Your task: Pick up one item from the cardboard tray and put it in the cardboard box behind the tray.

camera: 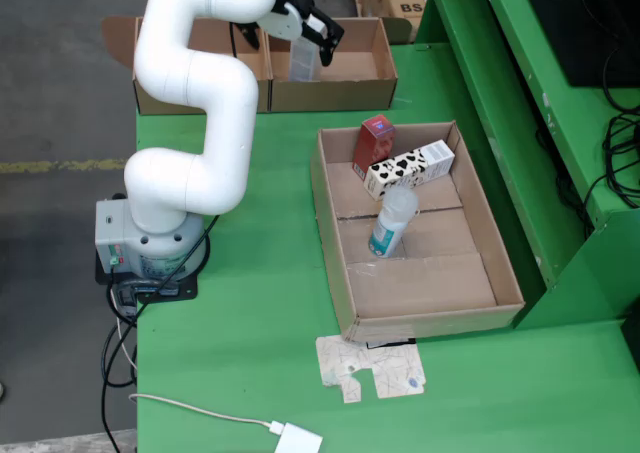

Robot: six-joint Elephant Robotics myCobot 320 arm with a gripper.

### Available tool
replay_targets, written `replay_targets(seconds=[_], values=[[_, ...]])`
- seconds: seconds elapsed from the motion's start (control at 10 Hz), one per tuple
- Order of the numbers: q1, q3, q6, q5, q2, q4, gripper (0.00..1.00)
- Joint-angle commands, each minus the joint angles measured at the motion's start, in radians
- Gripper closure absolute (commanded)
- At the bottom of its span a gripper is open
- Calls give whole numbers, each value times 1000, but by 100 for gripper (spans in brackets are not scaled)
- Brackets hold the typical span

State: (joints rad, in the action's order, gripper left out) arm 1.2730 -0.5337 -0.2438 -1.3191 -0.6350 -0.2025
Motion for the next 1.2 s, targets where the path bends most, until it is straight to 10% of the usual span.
replay_targets(seconds=[0.0, 0.6, 1.1], values=[[-13, -473, -64, 30, 479, 80, 0], [-93, -910, -159, 74, 1030, -2, 0], [-611, -1039, 196, -139, 1062, 199, 0]])
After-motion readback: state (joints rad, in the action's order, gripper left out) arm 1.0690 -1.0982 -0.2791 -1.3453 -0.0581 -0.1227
